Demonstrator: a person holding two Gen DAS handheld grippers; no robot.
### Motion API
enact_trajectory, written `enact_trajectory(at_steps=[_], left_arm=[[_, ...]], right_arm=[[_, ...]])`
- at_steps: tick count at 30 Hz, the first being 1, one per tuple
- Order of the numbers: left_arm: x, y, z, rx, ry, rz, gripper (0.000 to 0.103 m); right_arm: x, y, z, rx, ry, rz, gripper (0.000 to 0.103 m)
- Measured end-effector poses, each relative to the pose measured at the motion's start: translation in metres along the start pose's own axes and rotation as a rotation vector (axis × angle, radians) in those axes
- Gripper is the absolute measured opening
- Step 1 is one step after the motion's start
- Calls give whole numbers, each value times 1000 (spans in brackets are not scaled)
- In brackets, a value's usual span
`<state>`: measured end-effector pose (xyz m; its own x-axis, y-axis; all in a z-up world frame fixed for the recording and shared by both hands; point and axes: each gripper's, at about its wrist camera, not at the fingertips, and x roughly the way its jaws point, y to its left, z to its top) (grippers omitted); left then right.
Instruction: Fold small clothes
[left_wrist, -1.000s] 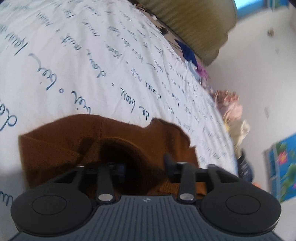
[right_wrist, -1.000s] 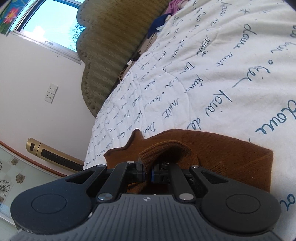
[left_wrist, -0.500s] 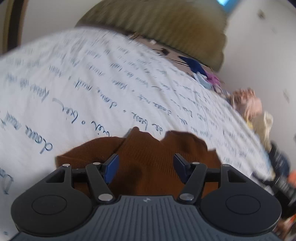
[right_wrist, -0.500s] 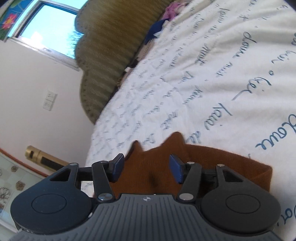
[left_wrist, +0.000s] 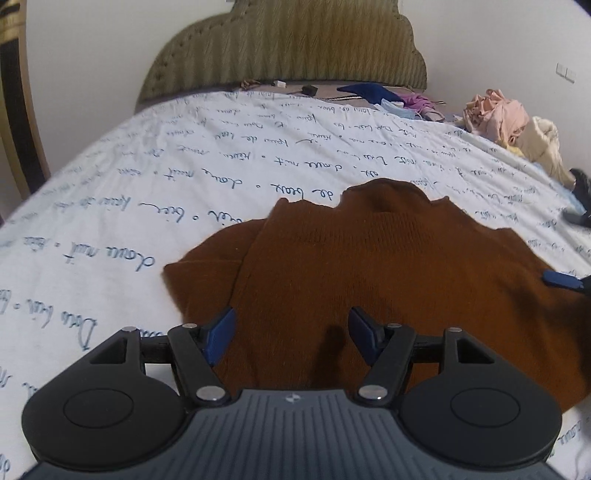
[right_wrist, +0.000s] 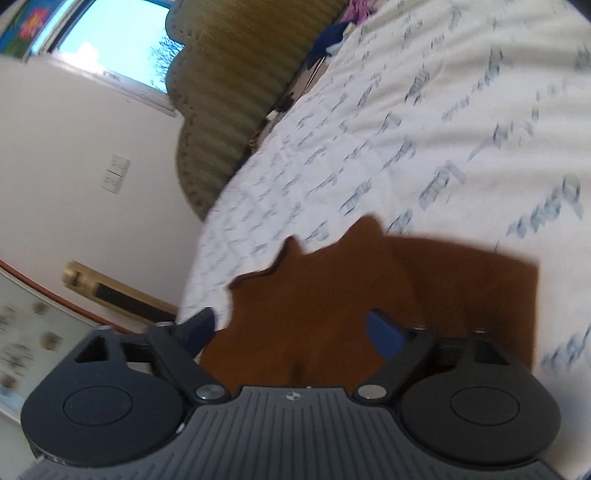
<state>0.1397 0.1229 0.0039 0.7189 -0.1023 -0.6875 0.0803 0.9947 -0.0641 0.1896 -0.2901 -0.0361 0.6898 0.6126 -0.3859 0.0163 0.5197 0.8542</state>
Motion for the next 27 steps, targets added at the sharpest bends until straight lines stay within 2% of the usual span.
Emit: enact_trajectory(at_steps=[3, 6, 13, 16, 18, 23, 25, 27], left_arm=[[-6, -3, 0, -17, -10, -7, 67], [-11, -8, 2, -30, -20, -30, 67], [-7, -14, -2, -20, 6, -29, 67], [-10, -17, -5, -3, -4, -15, 67], [-14, -17, -5, 2, -15, -9, 67], [-21, -14, -3, -9, -39, 12, 67], [-24, -11, -3, -17, -43, 15, 68], [-27, -8, -5, -15, -44, 23, 70]], right_arm=[[-6, -5, -10, 135, 15, 128, 103], [-11, -7, -17, 235, 13, 209, 103], [-20, -8, -25, 342, -5, 269, 103], [-29, -7, -26, 343, -30, 288, 103], [-33, 2, -25, 288, -39, 263, 103], [-36, 68, -36, -238, -34, -47, 103], [-29, 82, -44, -319, -6, -71, 103], [-23, 81, -46, -253, 41, -7, 103]])
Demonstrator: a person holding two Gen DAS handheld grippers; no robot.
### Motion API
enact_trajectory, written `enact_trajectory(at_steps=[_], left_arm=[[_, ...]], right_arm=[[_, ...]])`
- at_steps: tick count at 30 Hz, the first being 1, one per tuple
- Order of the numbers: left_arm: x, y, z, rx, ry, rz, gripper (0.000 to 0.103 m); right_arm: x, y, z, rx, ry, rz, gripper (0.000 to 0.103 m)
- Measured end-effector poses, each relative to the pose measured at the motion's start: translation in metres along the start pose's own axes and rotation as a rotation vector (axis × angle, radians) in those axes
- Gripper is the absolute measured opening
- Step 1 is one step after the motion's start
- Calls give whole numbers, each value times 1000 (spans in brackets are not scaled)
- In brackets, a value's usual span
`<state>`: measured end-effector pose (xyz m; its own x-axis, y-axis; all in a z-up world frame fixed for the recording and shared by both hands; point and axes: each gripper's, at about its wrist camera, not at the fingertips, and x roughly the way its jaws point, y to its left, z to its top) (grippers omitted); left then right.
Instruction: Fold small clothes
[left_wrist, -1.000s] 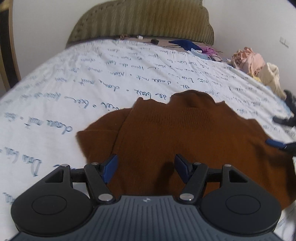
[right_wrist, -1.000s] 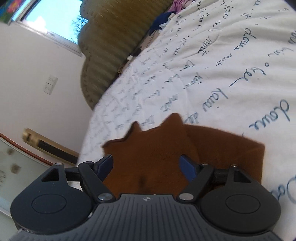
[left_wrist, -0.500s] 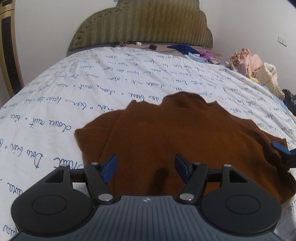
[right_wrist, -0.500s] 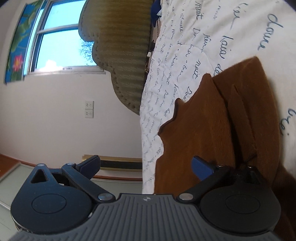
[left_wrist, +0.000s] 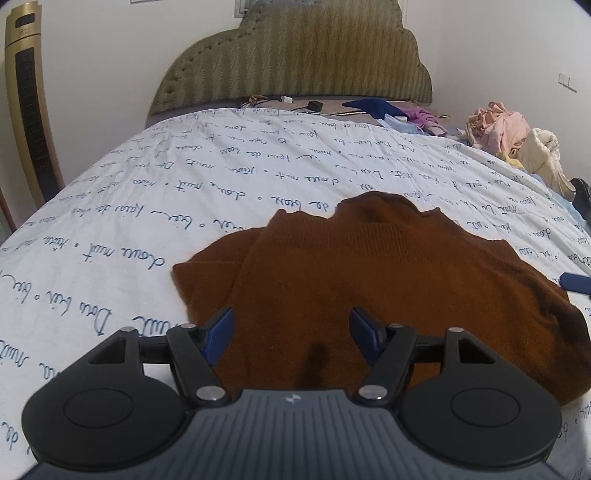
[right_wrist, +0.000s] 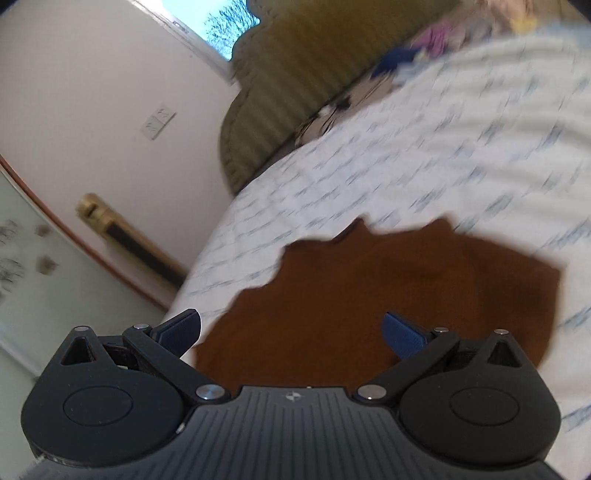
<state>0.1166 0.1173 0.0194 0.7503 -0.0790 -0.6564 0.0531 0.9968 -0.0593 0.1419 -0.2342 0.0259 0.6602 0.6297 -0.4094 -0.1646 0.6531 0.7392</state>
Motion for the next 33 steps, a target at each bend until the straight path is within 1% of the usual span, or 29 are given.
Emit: enact_trajectory(at_steps=[2, 3, 4, 5, 6, 7, 9, 11, 15, 17, 19, 22, 24, 27, 33], left_arm=[[-5, 2, -3, 12, -9, 15, 71], [-8, 3, -5, 19, -14, 24, 71], [-10, 4, -6, 24, -21, 34, 71], [-13, 5, -7, 28, -30, 44, 72], [-15, 7, -8, 29, -38, 55, 74], [-17, 9, -8, 27, -46, 66, 79], [-18, 15, -8, 10, -58, 96, 81], [-17, 23, -7, -12, -53, 119, 81], [-13, 42, -7, -55, -28, 130, 81], [-13, 48, -7, -57, -24, 153, 81], [-11, 52, -8, -57, -21, 171, 81], [-10, 56, -11, -61, -4, 174, 81], [-10, 57, -13, -59, 3, 177, 81], [-10, 55, -15, -51, 8, 179, 81], [-8, 49, -18, -27, 23, 186, 82]], right_arm=[[7, -11, -1, 160, 48, 149, 103], [9, -14, -2, 215, 67, 209, 103], [12, -14, -3, 231, 79, 245, 103], [12, -7, -4, 200, 85, 234, 103], [13, 2, -6, 131, 92, 182, 103], [15, 16, -8, 31, 99, 98, 103], [20, 45, -21, -167, 103, -49, 103], [27, 68, -37, -337, 104, -138, 103], [41, 105, -74, -629, 100, -253, 103], [47, 121, -93, -739, 98, -279, 103], [55, 135, -107, -823, 107, -285, 103], [62, 147, -119, -897, 109, -291, 103], [66, 151, -124, -918, 110, -288, 103], [71, 150, -127, -910, 123, -274, 103], [76, 140, -125, -860, 138, -289, 103]])
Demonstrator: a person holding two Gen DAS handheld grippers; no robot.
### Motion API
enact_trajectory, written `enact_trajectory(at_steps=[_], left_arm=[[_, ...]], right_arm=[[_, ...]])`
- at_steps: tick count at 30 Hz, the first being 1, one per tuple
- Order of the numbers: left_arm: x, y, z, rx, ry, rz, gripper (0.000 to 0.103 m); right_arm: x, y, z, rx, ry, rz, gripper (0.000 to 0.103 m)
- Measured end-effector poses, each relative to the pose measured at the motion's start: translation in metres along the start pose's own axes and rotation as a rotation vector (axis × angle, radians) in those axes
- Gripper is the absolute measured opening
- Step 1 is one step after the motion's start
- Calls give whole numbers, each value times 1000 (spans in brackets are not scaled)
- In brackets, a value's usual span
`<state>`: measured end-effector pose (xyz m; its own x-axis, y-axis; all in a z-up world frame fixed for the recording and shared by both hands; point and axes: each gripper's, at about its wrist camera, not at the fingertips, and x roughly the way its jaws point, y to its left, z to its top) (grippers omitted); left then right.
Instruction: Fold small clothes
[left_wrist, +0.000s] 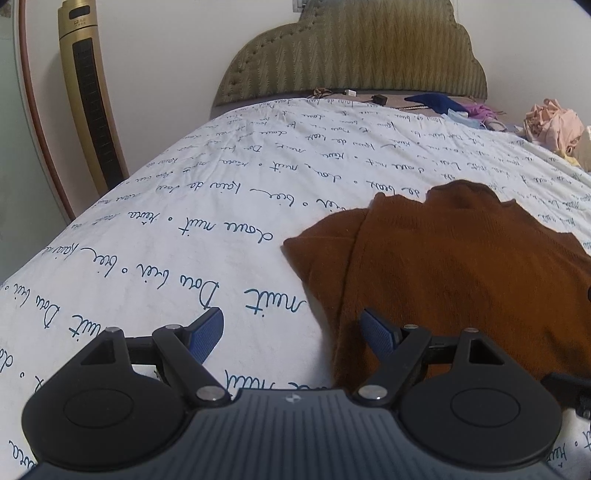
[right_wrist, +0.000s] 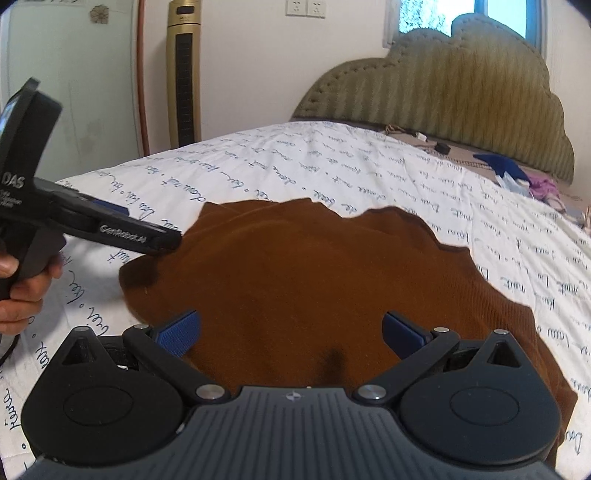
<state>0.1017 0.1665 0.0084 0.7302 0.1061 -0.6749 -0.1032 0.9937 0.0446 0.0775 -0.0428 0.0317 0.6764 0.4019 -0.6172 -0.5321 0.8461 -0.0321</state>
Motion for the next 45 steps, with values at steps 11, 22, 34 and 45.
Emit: enact_trajectory(at_steps=[11, 22, 34, 45], left_arm=[[4, -27, -31, 175, 50, -26, 81], [-15, -17, -5, 82, -63, -23, 82], [8, -30, -11, 112, 5, 3, 82], [6, -28, -9, 108, -9, 42, 82]], right_arm=[[33, -14, -35, -9, 213, 8, 103], [17, -33, -20, 145, 86, -6, 103], [17, -19, -28, 39, 112, -42, 103], [18, -7, -7, 0, 52, -86, 103]])
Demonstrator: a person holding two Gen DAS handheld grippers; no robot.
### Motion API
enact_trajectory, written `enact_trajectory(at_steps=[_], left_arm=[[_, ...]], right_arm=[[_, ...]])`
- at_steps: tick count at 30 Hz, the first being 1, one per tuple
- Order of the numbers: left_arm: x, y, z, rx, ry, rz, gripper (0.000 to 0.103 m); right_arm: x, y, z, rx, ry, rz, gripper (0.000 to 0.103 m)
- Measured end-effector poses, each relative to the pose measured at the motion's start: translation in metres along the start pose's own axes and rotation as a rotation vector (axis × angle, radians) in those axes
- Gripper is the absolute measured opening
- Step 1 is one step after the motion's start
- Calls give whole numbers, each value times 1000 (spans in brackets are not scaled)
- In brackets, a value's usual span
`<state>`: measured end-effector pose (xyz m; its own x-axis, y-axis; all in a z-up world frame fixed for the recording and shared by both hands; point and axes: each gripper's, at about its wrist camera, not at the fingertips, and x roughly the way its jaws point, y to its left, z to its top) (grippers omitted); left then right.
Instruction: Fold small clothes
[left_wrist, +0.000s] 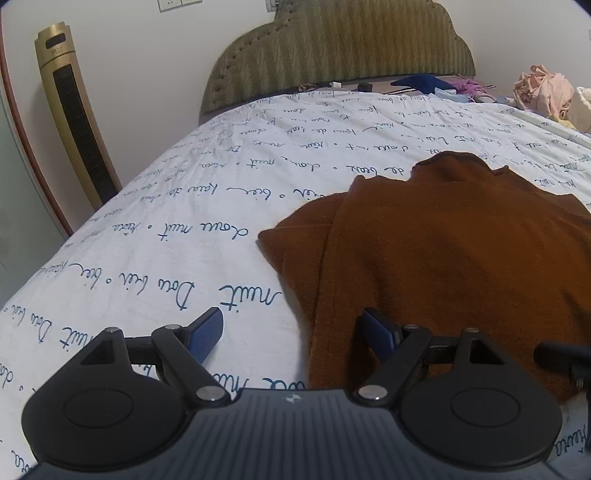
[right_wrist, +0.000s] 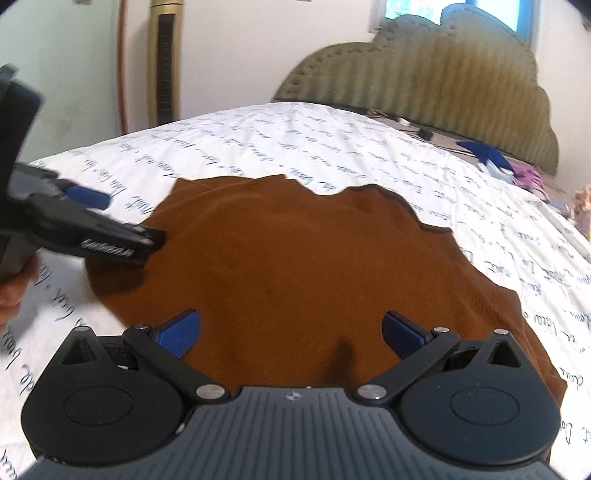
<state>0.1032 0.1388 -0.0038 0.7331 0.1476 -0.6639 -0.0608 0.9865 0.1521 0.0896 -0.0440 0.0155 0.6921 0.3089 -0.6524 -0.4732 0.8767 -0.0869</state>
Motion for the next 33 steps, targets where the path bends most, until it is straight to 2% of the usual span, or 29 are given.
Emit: enact_trajectory(at_steps=[3, 6, 13, 17, 26, 28, 33], left_arm=[[-1, 0, 0, 6, -11, 13, 82], [0, 3, 2, -2, -15, 13, 82], [14, 24, 11, -48, 25, -61, 84], [28, 37, 22, -83, 61, -120, 84], [89, 67, 49, -310, 209, -391, 86], [100, 71, 54, -355, 219, -464, 91], [128, 75, 65, -480, 242, -643, 92]], right_arm=[[0, -3, 1, 29, -3, -12, 103], [-2, 3, 0, -1, -18, -12, 103], [-14, 50, -6, -208, -89, 2, 103], [-11, 75, -7, -294, -72, 45, 103], [12, 131, -18, -510, -84, -45, 102], [20, 141, -22, -551, -93, -84, 101], [35, 155, -18, -591, -142, -167, 100]])
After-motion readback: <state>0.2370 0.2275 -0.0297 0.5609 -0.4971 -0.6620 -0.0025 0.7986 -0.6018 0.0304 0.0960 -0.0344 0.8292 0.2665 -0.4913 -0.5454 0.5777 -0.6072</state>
